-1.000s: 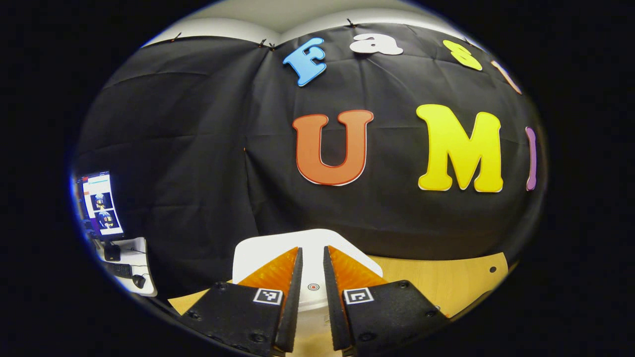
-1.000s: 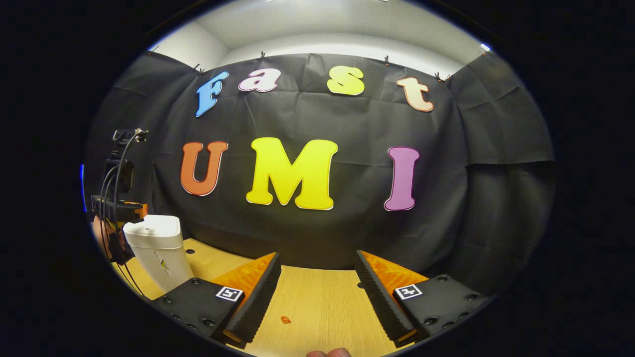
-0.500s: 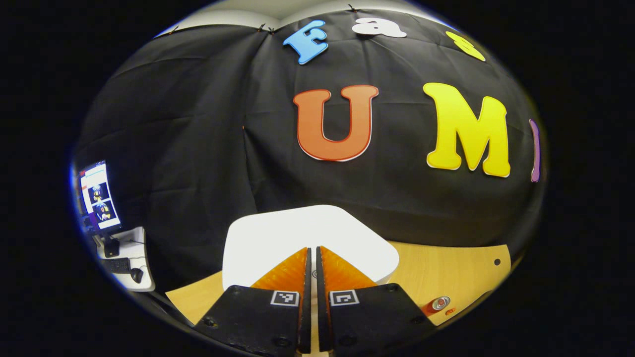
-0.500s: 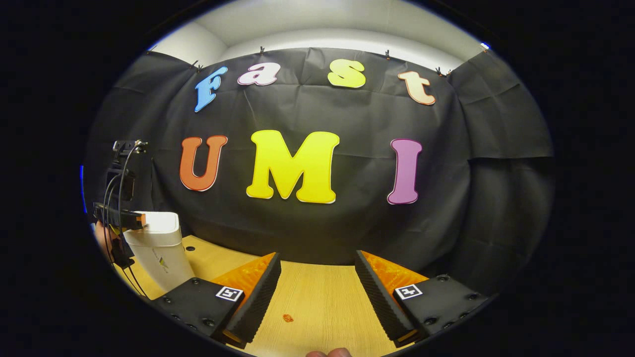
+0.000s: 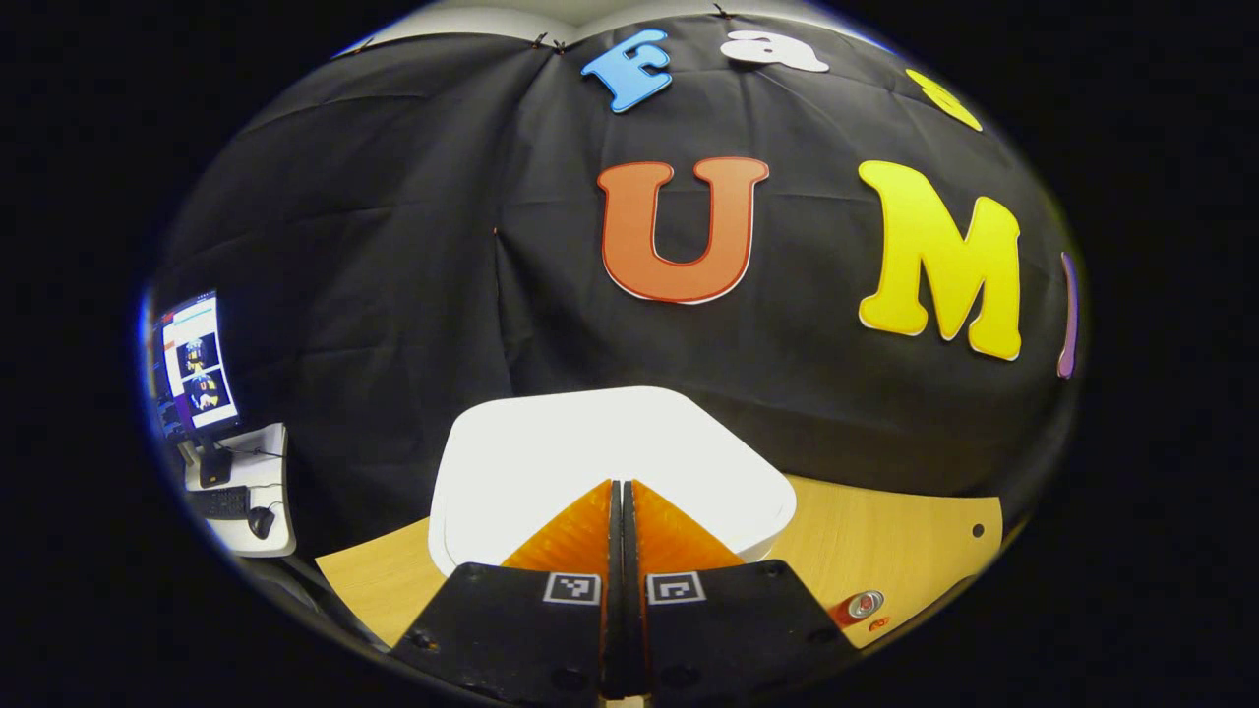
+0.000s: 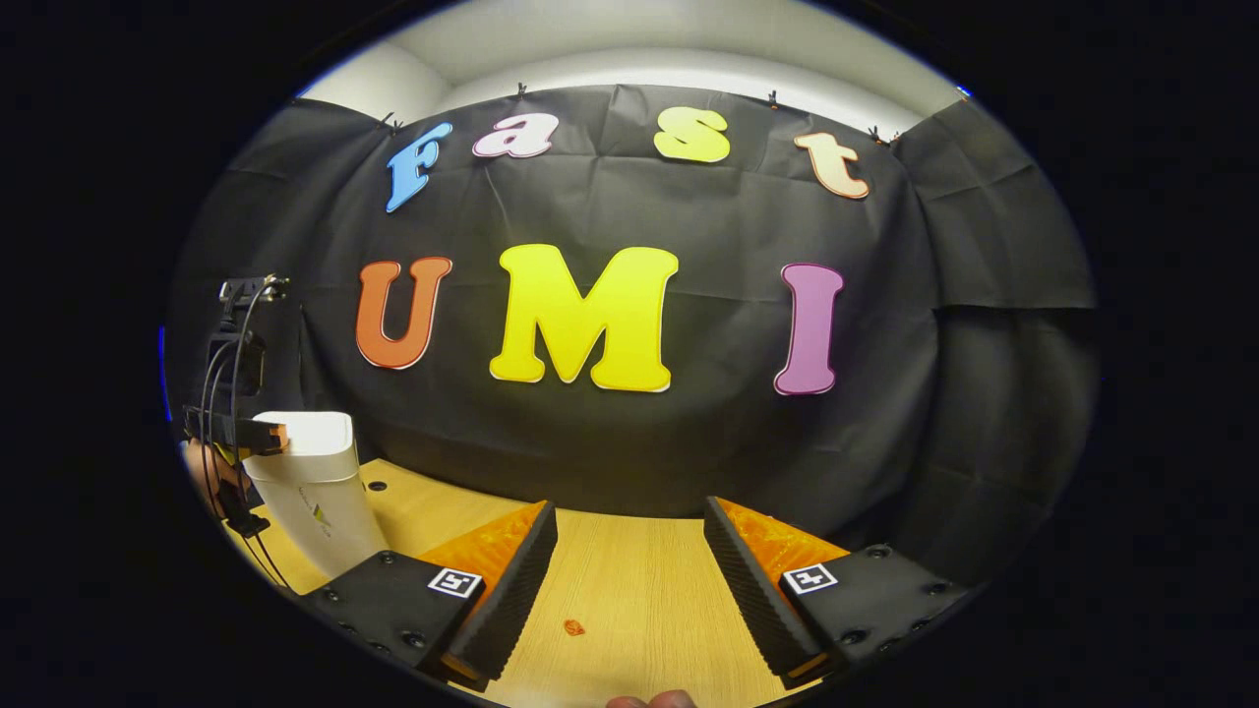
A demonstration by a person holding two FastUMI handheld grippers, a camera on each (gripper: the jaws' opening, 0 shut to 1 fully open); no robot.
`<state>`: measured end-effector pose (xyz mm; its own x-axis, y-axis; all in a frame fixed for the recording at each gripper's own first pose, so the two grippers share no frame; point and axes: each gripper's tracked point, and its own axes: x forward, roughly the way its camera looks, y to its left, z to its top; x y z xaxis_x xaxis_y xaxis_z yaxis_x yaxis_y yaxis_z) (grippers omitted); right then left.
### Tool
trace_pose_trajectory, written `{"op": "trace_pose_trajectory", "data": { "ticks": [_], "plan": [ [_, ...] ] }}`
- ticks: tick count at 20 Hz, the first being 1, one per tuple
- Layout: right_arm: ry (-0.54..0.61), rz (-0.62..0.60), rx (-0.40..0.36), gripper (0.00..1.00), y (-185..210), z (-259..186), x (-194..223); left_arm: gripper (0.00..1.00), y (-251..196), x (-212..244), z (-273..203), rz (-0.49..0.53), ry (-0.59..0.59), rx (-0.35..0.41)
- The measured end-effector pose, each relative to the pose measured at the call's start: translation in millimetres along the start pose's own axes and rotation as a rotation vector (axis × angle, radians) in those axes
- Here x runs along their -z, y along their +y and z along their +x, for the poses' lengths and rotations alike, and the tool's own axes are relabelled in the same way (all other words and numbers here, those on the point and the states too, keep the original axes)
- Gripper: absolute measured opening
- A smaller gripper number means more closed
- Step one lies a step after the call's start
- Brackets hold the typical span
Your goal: Press the lid of the desktop garbage bin to open it, pick up the crumpled paper on the desktop and throw it into the bin, then pick up the pop can on the desktop and drop it into the bin, and finally close the garbage bin lid.
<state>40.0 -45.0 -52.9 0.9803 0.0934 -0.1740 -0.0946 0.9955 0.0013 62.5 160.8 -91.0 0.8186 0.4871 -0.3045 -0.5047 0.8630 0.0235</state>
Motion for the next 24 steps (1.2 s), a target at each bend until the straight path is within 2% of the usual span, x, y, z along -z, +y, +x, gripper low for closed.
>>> {"op": "trace_pose_trajectory", "data": {
  "ticks": [3, 7, 9, 10, 12, 16, 17, 18, 22, 24],
  "plan": [
    [-0.02, 0.004, -0.007, 0.95, 4, 1, -11, 0.03, 1, -19, -7, 0.062, -0.058, 0.005],
    [-0.038, -0.009, -0.005, 0.93, 3, 2, -15, 0.04, -19, -68, -24, 0.089, -0.212, 0.076],
    [-0.036, 0.013, 0.012, 0.93, -4, 2, -15, 0.18, -24, -89, -32, 0.111, -0.28, 0.118],
    [-0.04, 0.024, 0.022, 0.94, -8, 1, -16, 0.31, -30, -94, -35, 0.117, -0.292, 0.141],
    [-0.053, 0.035, 0.047, 0.94, -19, 0, -20, 0.41, -39, -97, -37, 0.125, -0.286, 0.171],
    [-0.07, 0.048, 0.081, 0.94, -33, -4, -23, 0.49, -61, -92, -52, 0.099, -0.265, 0.277],
    [-0.073, 0.048, 0.085, 0.93, -36, -5, -23, 0.46, -68, -90, -55, 0.092, -0.26, 0.302],
    [-0.076, 0.048, 0.089, 0.93, -38, -6, -24, 0.64, -72, -89, -58, 0.092, -0.261, 0.315],
    [-0.084, 0.034, 0.09, 0.94, -41, -10, -23, 0.84, -73, -77, -75, 0.099, -0.259, 0.336],
    [-0.08, 0.025, 0.083, 0.94, -42, -9, -19, 0.91, -79, -65, -91, 0.106, -0.251, 0.362]
  ]
}}
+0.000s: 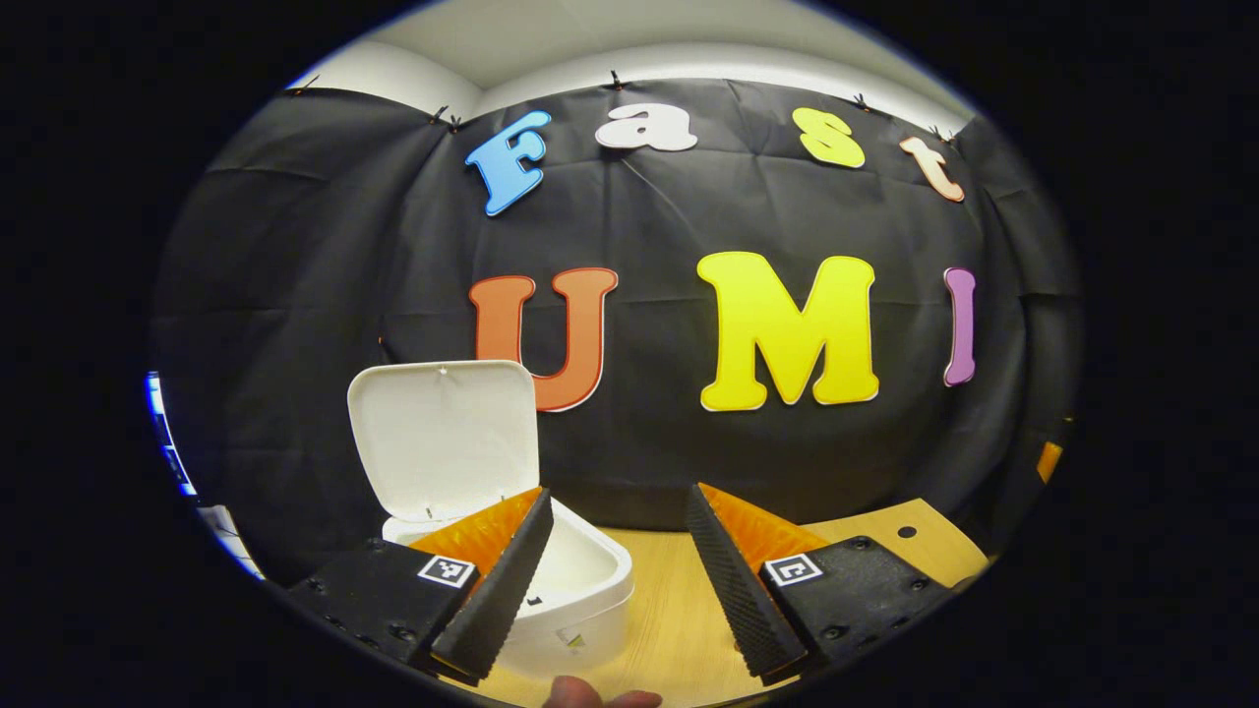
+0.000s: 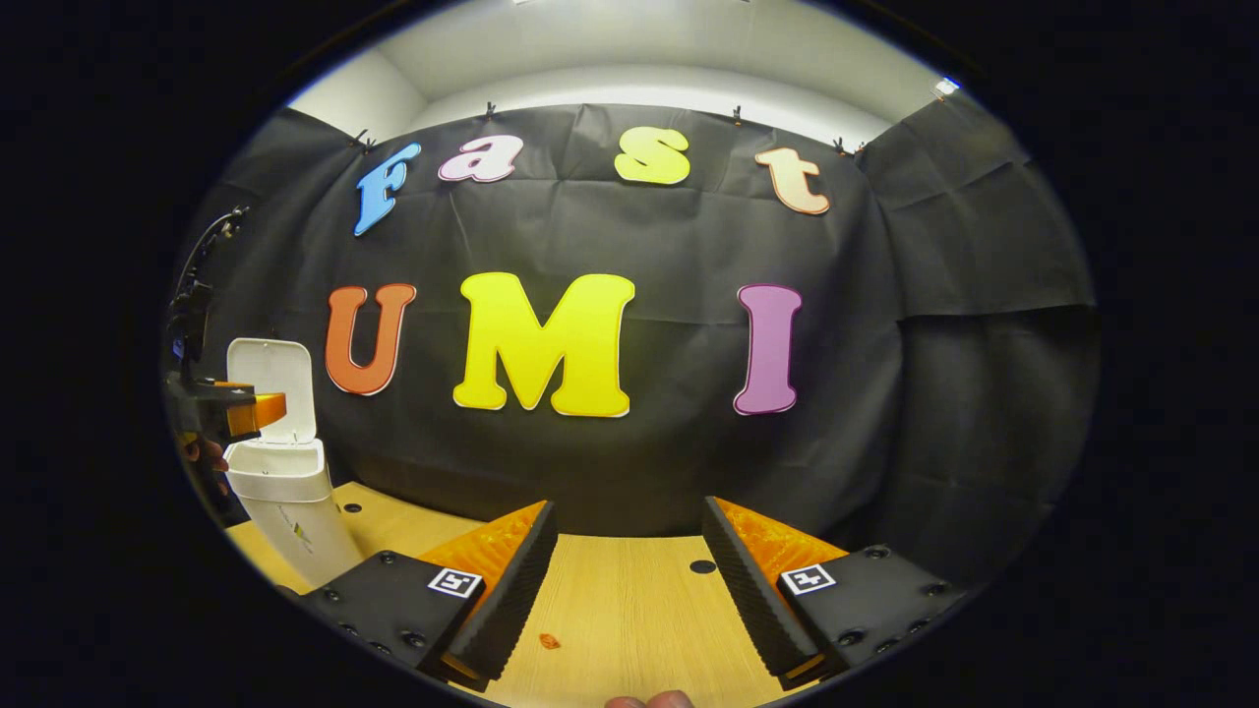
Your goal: Press the lid of the desktop garbage bin to open it, pick up the crumpled paper on the desktop and throw it into the bin, then pick up the pop can on the desktop and drop it into the bin, and finally close the garbage bin lid.
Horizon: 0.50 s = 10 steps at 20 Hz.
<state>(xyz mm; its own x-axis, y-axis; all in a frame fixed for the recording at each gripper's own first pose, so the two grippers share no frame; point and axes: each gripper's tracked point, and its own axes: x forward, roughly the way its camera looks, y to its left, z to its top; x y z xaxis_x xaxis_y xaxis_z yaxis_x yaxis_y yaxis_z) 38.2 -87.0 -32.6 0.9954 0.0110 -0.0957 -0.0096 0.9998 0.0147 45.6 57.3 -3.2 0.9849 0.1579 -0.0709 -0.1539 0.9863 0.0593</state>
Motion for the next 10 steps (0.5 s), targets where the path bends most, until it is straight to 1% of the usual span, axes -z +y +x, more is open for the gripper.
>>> {"op": "trace_pose_trajectory", "data": {
  "ticks": [2, 3, 4, 5, 7, 10],
  "plan": [
    [0.026, 0.008, -0.019, 0.94, 0, 0, 10, 0.96, -16, 6, -13, 0.004, -0.011, 0.047],
    [0.046, 0.007, -0.034, 0.94, 2, -1, 17, 0.96, -24, 10, -20, 0.011, -0.012, 0.066],
    [0.065, 0.008, -0.054, 0.94, 5, -1, 25, 0.89, -32, 14, -26, 0.018, -0.01, 0.089],
    [0.084, 0.014, -0.079, 0.94, 9, -2, 31, 0.96, -41, 18, -34, 0.02, -0.005, 0.107],
    [0.124, 0.021, -0.126, 0.94, 18, -3, 47, 0.96, -54, 30, -47, 0.012, 0.01, 0.136],
    [0.203, -0.001, -0.198, 0.94, 33, -7, 84, 0.96, -61, 51, -62, -0.01, 0.056, 0.13]
  ]
}}
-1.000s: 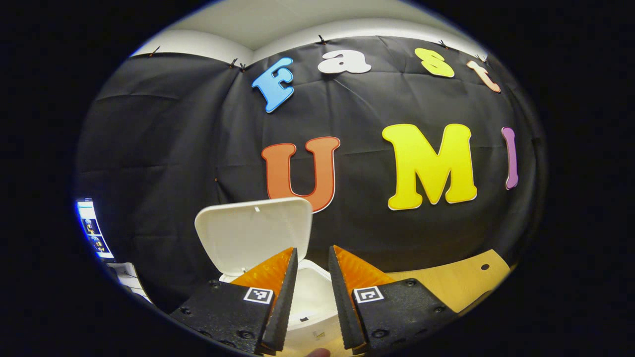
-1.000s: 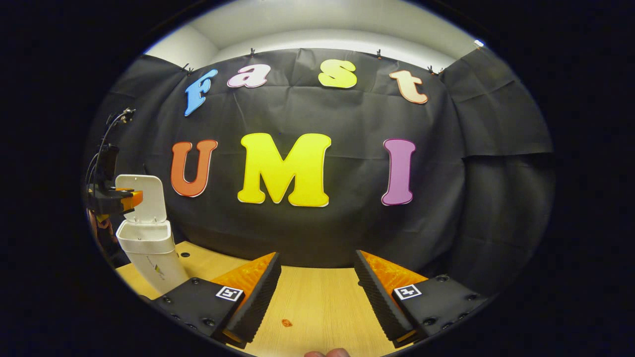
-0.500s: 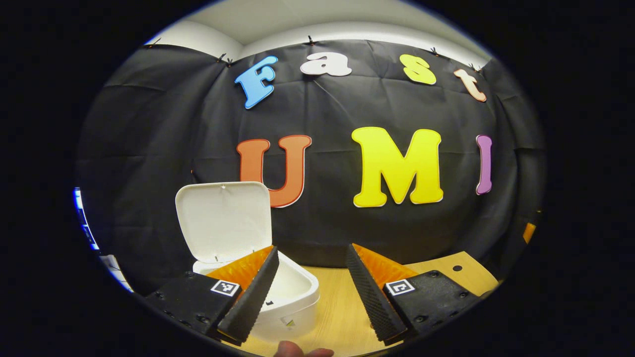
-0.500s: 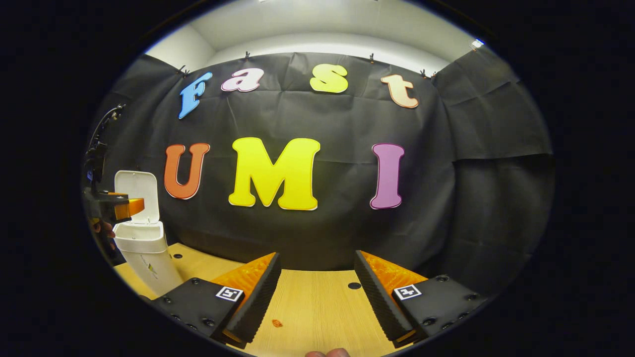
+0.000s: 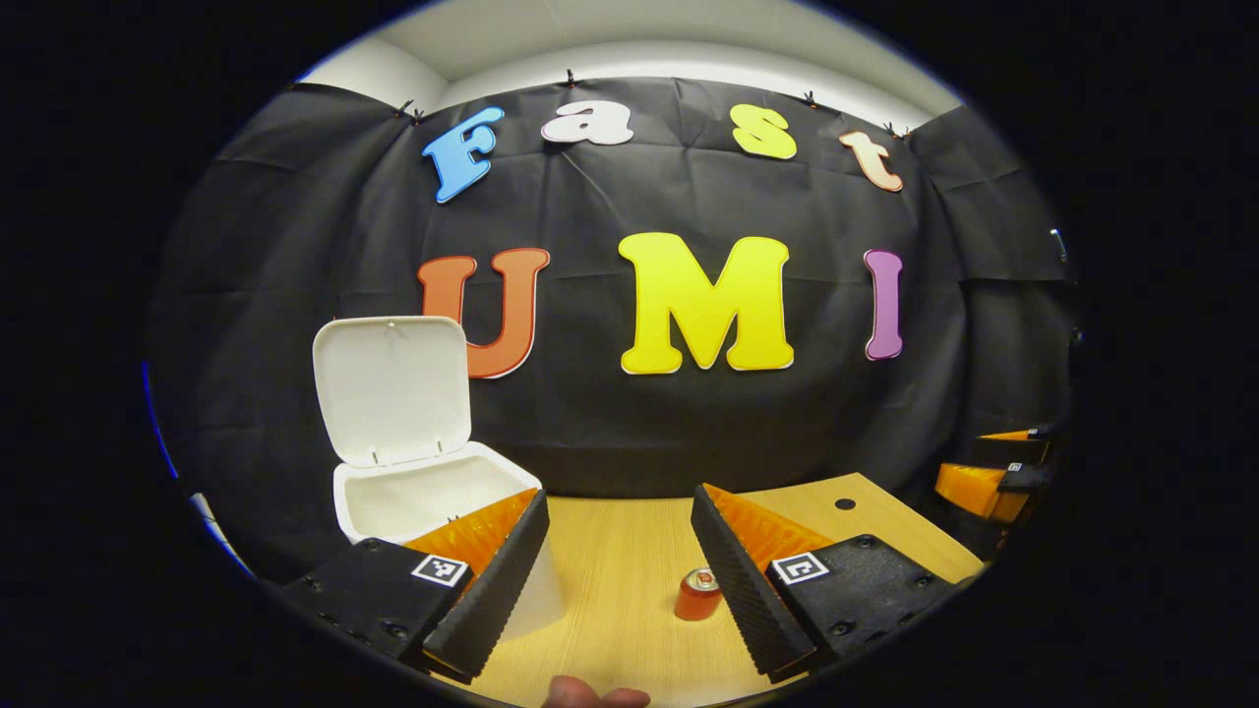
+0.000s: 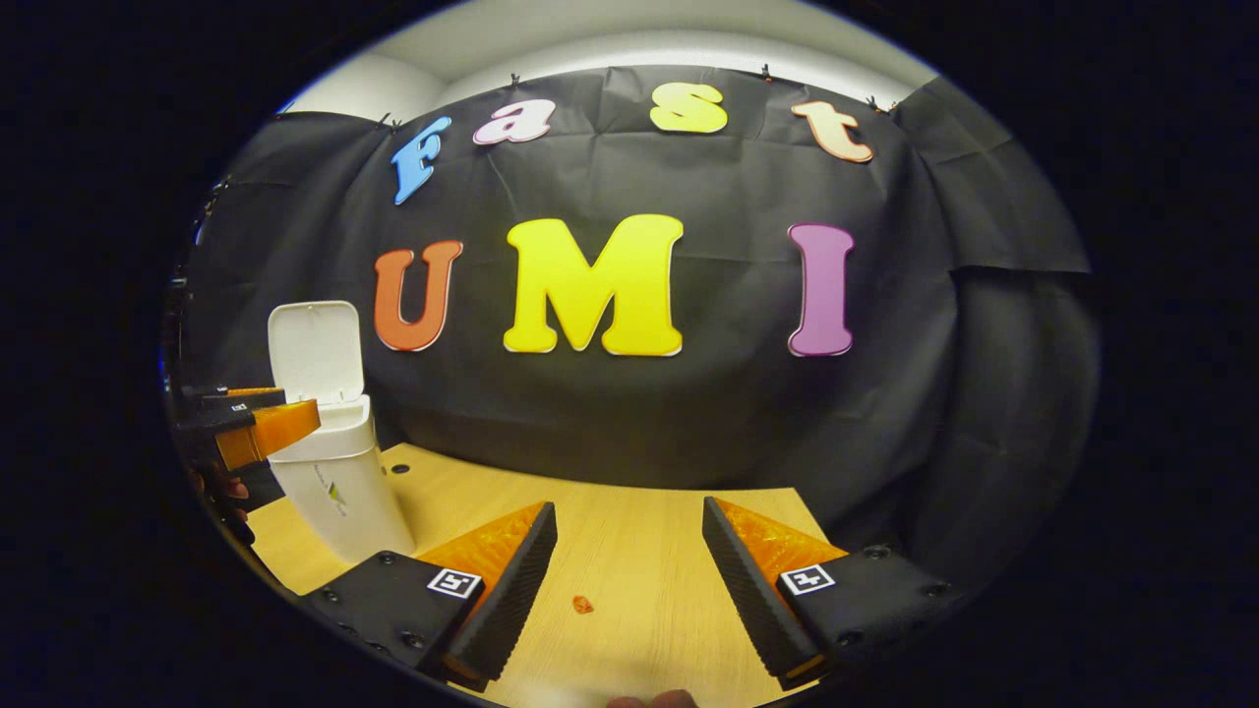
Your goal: Press the lid of the desktop garbage bin to open it, pick up the crumpled paper on the desktop and throw it into the bin, then pick up the pop can on the desktop and drop it into the bin, and finally close the garbage bin lid.
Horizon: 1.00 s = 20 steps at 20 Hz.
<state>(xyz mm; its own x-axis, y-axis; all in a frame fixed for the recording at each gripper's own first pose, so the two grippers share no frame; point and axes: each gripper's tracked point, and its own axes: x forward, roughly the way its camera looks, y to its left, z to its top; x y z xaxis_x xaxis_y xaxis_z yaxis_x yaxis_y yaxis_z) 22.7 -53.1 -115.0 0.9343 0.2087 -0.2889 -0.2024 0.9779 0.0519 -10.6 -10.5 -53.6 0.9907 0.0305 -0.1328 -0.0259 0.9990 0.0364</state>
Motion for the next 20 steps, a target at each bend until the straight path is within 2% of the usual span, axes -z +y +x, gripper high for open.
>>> {"op": "trace_pose_trajectory", "data": {
  "ticks": [8, 15, 20],
  "plan": [
    [0.15, -0.033, -0.097, 0.94, 21, 34, 77, 0.96, 7, 32, -28, 0.02, 0.092, -0.035],
    [0.327, -0.036, -0.173, 0.94, 39, 96, 163, 0.96, 34, 53, -58, 0.025, 0.162, -0.16],
    [0.451, -0.074, -0.18, 0.94, 38, 135, 215, 0.96, 56, 58, -74, 0.03, 0.191, -0.237]
  ]
}}
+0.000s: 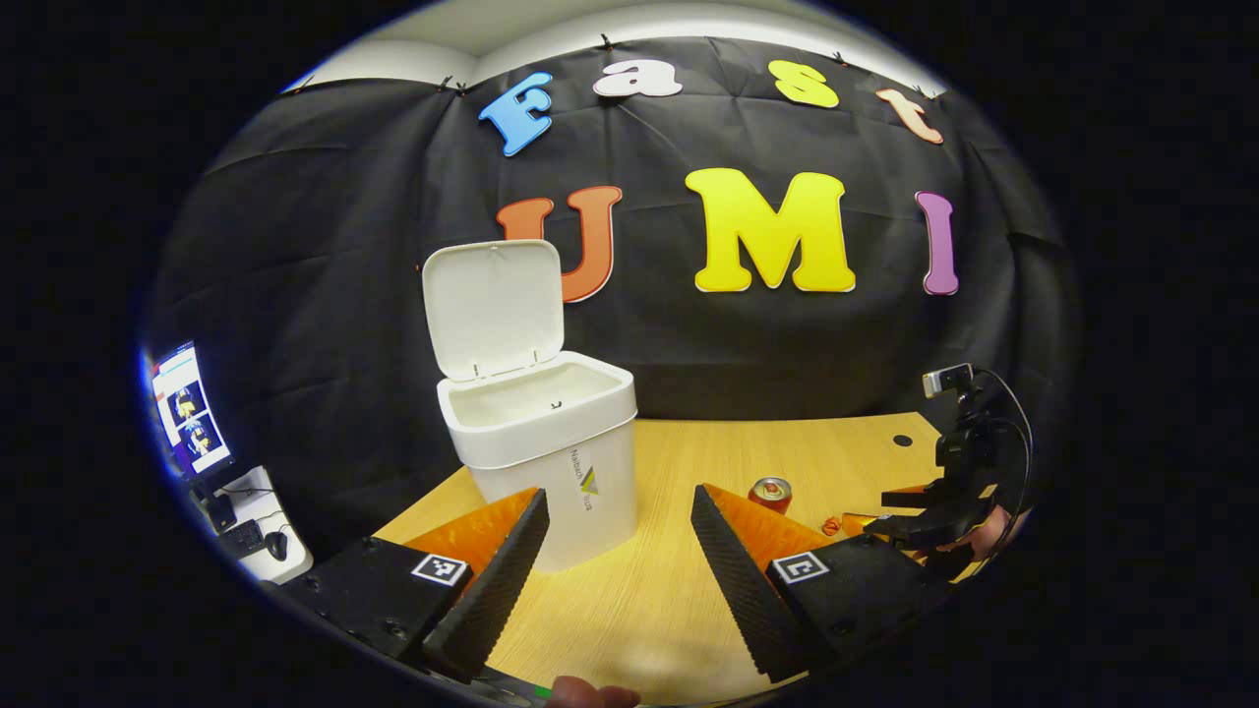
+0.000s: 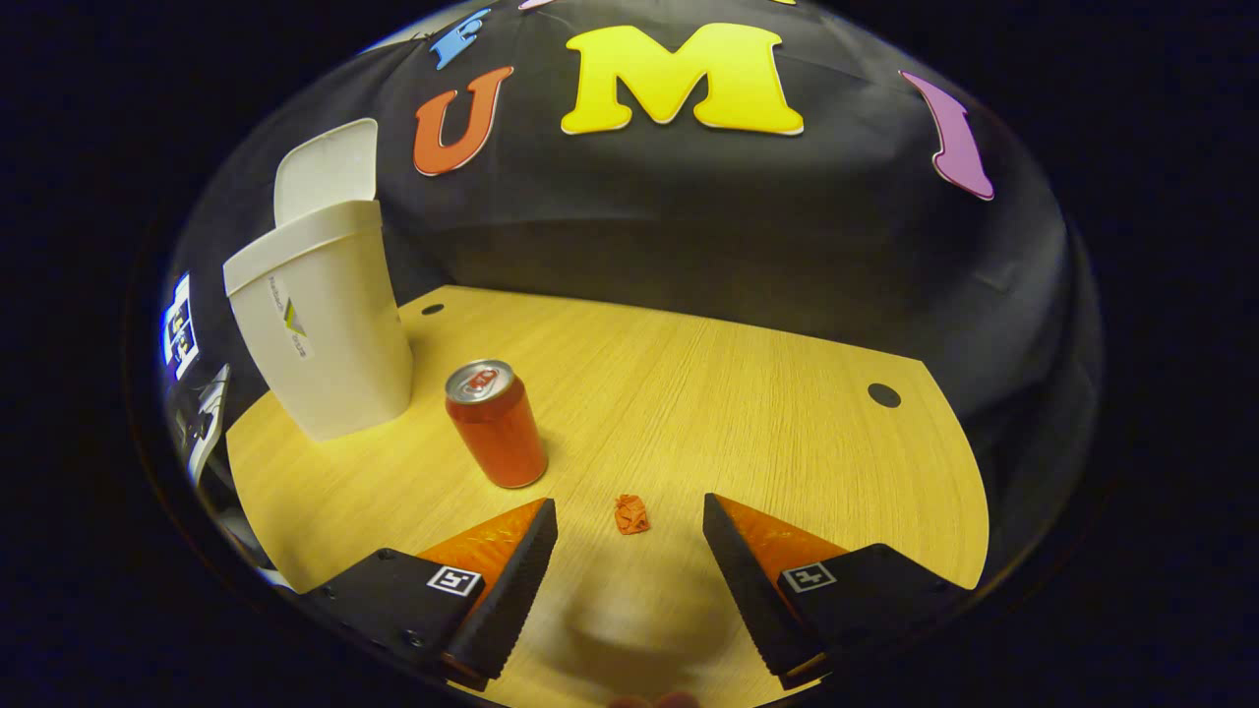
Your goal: Press the lid of the desktop garbage bin to open it, pick up the crumpled paper on the desktop and throw it into the bin, then pick up the pop can on the desktop and drop it into the bin, and finally close the garbage bin lid.
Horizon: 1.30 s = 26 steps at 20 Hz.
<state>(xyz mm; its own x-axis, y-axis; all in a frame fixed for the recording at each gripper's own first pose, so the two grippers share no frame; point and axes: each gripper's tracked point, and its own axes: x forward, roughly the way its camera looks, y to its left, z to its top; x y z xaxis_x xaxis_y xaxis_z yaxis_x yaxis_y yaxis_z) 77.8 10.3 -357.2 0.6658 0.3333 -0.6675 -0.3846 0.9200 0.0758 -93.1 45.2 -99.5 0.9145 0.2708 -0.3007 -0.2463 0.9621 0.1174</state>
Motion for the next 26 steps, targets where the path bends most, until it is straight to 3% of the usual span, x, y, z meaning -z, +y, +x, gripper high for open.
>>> {"op": "trace_pose_trajectory", "data": {
  "ticks": [4, 14, 16, 20, 22, 23, 25, 26],
  "plan": [
    [0.065, -0.06, -0.01, 0.95, 5, 35, 17, 0.96, 12, 6, -1, -0.004, 0.028, -0.045],
    [0.122, -0.019, 0.012, 0.95, 2, 66, 31, 0.96, 33, -1, -5, 0.024, 0.024, -0.104],
    [0.128, -0.018, -0.009, 0.89, 9, 67, 34, 0.96, 33, -4, -2, 0.027, 0.019, -0.103],
    [0.136, -0.017, -0.032, 0.58, 15, 69, 34, 0.96, 36, -8, 0, 0.035, 0.012, -0.105],
    [0.136, -0.002, -0.04, 0.57, 16, 70, 32, 0.96, 37, -9, 0, 0.033, 0.009, -0.104],
    [0.139, 0.005, -0.04, 0.31, 16, 71, 32, 0.96, 38, -8, 0, 0.038, 0.01, -0.11],
    [0.139, 0.0, -0.033, 0.29, 16, 72, 31, 0.96, 43, -7, -2, 0.047, 0.014, -0.121],
    [0.141, 0.003, -0.033, 0.22, 16, 69, 31, 0.96, 44, -7, -2, 0.048, 0.012, -0.122]
  ]
}}
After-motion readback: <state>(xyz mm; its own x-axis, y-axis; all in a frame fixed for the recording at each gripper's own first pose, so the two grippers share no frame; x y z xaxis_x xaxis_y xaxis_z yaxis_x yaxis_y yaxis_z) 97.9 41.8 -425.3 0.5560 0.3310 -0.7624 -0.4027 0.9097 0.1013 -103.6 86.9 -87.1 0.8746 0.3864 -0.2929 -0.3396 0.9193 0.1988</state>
